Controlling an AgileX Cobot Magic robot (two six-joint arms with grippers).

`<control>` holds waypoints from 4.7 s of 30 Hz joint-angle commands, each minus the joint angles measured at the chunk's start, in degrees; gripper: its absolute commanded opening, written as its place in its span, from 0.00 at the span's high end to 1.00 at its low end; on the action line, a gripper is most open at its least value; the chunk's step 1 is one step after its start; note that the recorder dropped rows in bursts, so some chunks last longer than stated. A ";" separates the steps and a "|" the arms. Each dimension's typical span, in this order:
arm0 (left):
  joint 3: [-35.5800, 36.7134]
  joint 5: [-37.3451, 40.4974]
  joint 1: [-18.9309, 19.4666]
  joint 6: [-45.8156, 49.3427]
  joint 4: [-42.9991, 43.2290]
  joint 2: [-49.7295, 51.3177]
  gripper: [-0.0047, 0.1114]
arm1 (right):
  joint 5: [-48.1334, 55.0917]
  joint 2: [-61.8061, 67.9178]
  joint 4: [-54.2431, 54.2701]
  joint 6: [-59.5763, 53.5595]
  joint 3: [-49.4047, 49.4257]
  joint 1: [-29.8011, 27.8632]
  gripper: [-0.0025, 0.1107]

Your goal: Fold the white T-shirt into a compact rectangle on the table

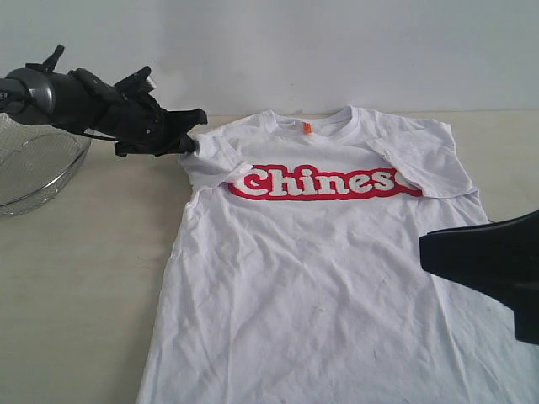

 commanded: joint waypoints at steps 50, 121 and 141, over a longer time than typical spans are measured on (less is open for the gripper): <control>2.44 36.86 -6.46 -7.32 24.29 -14.85 0.79 | -1.54 -0.32 0.16 -1.25 0.18 0.03 0.98; -14.17 14.53 -4.82 -25.63 34.28 -0.10 0.81 | -0.38 -0.32 1.36 -1.85 0.18 0.03 0.98; -20.62 12.78 -4.71 -24.71 34.88 7.41 0.81 | -0.16 -0.32 1.79 -1.98 0.18 0.03 0.98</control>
